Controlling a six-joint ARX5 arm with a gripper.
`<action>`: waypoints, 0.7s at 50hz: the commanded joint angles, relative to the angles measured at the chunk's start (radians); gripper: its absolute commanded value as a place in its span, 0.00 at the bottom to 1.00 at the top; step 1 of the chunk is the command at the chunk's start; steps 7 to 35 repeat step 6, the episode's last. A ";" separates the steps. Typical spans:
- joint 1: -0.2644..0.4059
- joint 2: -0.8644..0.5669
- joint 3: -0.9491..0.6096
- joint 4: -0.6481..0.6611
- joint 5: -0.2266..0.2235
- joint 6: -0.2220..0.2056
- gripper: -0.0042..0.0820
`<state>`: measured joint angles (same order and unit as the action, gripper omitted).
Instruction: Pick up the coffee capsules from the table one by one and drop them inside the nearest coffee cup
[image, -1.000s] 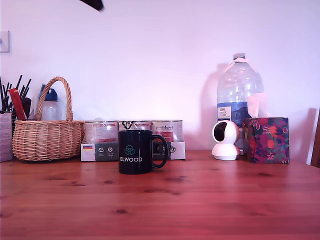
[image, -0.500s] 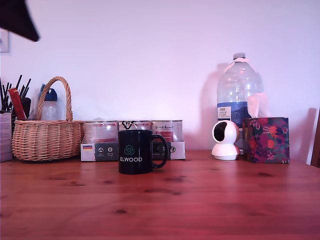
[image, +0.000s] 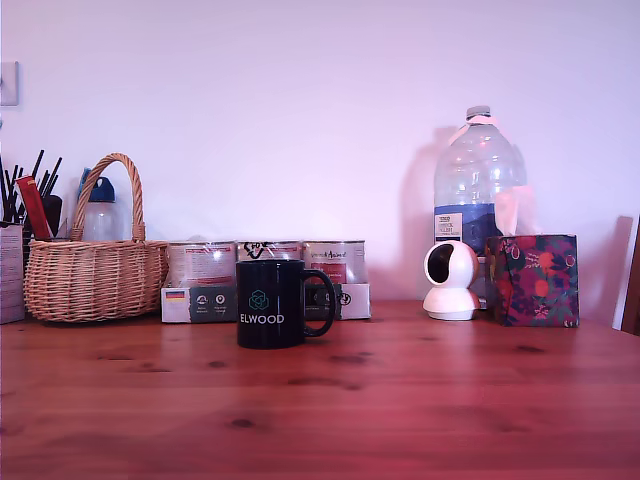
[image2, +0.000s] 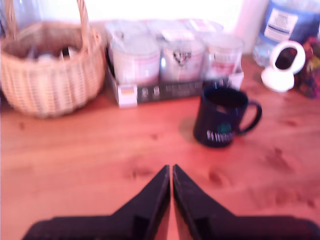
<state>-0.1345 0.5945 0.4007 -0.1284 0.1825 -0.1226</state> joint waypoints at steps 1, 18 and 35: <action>0.002 -0.057 -0.044 0.001 0.003 -0.018 0.03; 0.002 -0.145 -0.068 -0.024 0.003 -0.033 0.03; 0.002 -0.145 -0.068 -0.024 0.003 -0.033 0.03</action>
